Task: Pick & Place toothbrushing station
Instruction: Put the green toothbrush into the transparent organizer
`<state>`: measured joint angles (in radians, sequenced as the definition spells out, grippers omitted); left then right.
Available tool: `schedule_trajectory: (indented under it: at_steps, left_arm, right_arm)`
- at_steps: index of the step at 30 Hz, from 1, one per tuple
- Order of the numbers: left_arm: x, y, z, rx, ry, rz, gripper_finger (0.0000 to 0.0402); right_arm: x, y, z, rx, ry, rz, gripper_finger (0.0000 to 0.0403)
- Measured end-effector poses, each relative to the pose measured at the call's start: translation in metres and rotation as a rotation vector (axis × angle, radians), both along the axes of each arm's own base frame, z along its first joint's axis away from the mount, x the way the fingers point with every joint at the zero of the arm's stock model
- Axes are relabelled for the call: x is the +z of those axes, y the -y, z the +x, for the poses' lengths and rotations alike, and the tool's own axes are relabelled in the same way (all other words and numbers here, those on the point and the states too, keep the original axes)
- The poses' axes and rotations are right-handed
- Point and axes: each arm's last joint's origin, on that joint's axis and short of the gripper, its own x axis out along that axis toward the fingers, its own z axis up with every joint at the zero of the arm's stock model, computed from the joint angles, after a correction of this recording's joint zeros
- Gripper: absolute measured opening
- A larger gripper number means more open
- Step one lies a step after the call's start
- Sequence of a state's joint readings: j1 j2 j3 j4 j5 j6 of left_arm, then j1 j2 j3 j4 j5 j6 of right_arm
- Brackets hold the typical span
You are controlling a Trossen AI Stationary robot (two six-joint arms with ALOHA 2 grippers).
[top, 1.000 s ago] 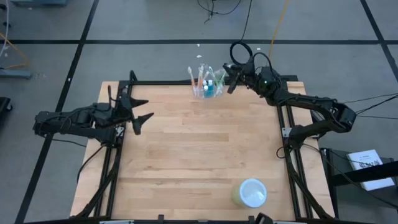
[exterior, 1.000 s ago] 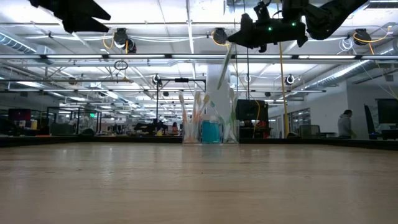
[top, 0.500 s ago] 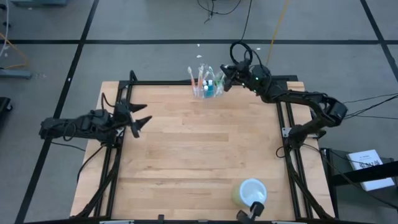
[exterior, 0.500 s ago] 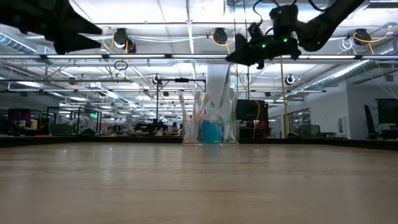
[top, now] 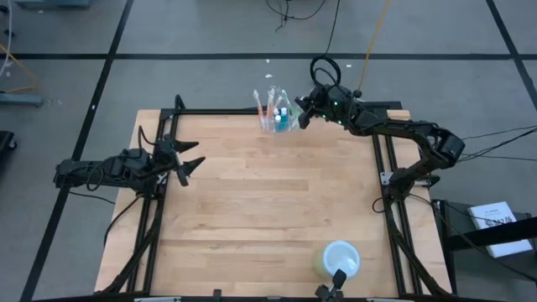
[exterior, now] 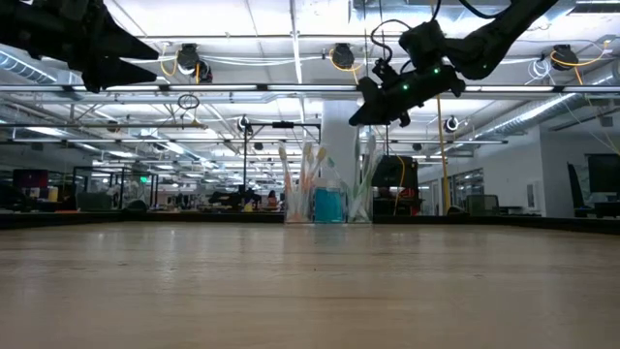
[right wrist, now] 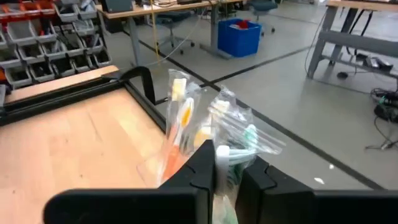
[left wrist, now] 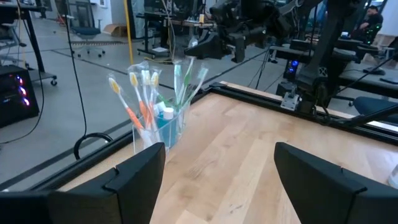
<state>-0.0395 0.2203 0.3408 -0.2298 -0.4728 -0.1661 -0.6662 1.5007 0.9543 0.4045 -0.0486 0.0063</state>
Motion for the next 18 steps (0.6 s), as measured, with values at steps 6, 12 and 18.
schedule_trajectory:
  at_steps: [6,12,18]
  left_arm:
    - [0.000,0.000,0.000,0.000,0.001,-0.001,0.0308]
    - [0.000,0.000,0.000,0.002,0.003,-0.013,0.0308]
    - [0.000,0.000,0.000,0.002,0.004,-0.018,0.0308]
  right_arm:
    - [-0.011,0.003,0.004,-0.006,-0.020,0.035,0.0023]
    - [-0.011,0.002,0.006,-0.018,-0.021,0.016,0.0023]
    - [-0.012,0.002,0.006,-0.012,-0.032,0.008,0.0033]
